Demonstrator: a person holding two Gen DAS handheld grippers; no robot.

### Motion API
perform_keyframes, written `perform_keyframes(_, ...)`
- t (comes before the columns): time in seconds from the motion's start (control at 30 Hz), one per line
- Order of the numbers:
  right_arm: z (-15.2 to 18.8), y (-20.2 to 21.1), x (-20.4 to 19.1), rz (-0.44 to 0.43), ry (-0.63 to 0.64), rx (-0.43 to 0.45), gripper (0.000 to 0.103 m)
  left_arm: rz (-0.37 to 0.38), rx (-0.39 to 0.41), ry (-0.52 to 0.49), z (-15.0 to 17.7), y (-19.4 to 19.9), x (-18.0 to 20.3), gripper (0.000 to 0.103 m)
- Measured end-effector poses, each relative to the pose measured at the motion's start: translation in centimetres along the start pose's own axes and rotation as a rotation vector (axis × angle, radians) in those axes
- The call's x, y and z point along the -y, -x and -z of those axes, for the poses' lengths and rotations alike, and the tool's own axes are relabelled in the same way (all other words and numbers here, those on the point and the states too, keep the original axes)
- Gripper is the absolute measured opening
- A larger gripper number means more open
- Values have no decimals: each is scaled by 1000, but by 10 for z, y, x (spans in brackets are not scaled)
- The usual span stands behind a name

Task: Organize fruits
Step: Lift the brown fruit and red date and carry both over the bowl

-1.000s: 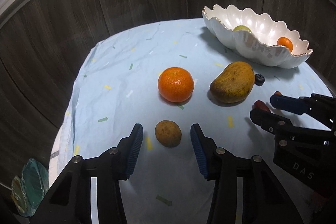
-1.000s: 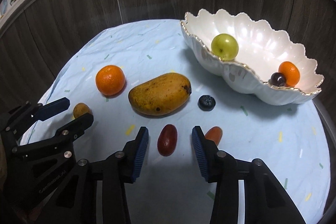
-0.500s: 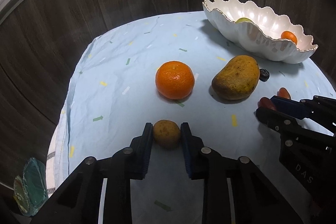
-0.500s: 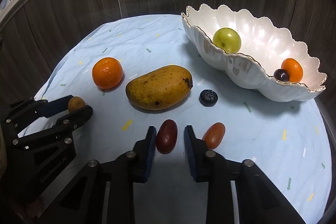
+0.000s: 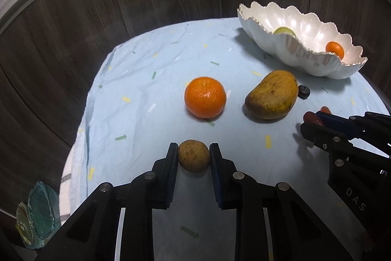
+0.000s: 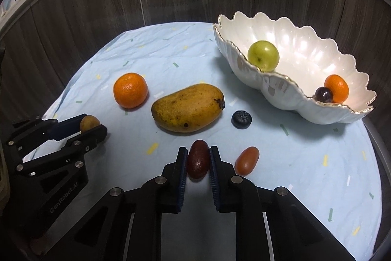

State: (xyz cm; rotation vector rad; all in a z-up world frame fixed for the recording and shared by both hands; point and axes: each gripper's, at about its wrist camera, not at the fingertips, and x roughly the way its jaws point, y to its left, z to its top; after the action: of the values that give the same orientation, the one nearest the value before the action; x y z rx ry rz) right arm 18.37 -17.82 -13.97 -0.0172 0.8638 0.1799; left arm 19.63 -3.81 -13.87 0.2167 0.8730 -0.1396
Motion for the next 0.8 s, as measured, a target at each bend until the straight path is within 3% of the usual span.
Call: perform_keyframes(0.8,-25,63,30,36,-52,117,19,39,113,-8,-42,56,26,26)
